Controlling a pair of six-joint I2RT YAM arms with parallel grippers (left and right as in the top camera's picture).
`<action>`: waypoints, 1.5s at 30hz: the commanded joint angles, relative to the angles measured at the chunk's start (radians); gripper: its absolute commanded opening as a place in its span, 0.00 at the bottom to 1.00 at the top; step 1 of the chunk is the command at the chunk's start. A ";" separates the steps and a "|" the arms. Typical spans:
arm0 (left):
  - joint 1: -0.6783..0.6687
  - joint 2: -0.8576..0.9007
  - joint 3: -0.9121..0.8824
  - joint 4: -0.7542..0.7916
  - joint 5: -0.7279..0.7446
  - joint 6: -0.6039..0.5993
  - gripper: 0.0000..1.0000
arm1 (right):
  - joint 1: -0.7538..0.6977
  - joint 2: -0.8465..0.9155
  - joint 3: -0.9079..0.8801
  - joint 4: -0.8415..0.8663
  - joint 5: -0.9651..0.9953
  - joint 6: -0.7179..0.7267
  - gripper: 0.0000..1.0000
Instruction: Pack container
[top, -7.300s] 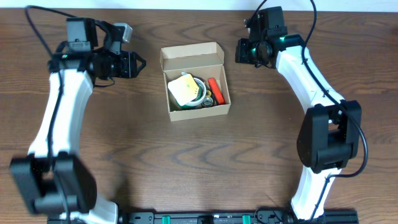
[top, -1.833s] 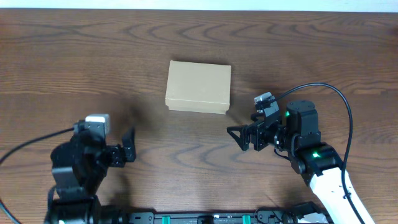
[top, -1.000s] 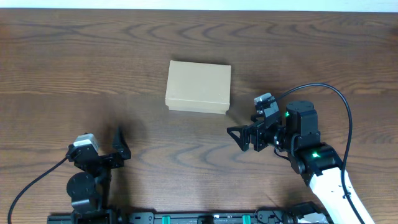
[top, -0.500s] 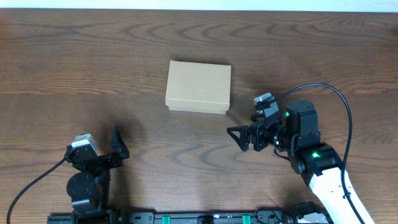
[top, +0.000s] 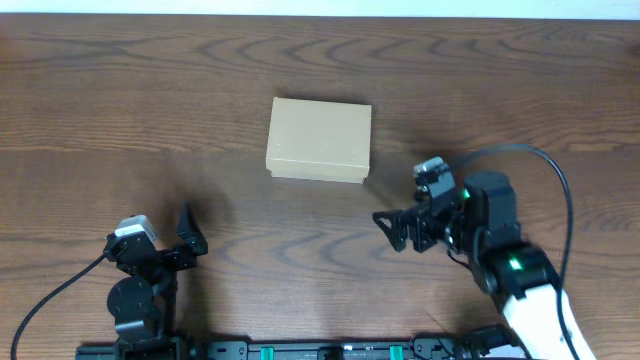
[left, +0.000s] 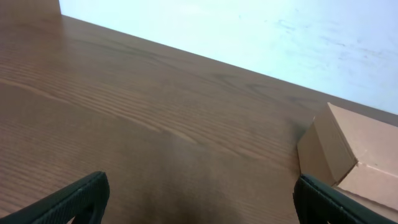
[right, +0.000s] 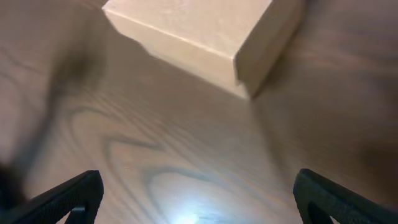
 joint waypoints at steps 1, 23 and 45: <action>0.003 -0.007 -0.030 -0.004 -0.019 -0.011 0.95 | 0.043 -0.159 -0.055 -0.004 0.120 -0.187 0.99; 0.003 -0.007 -0.030 -0.004 -0.019 -0.011 0.95 | 0.207 -0.889 -0.476 0.063 0.204 -0.164 0.99; 0.003 -0.007 -0.030 -0.004 -0.019 -0.011 0.95 | 0.235 -0.888 -0.476 0.063 0.201 -0.164 0.99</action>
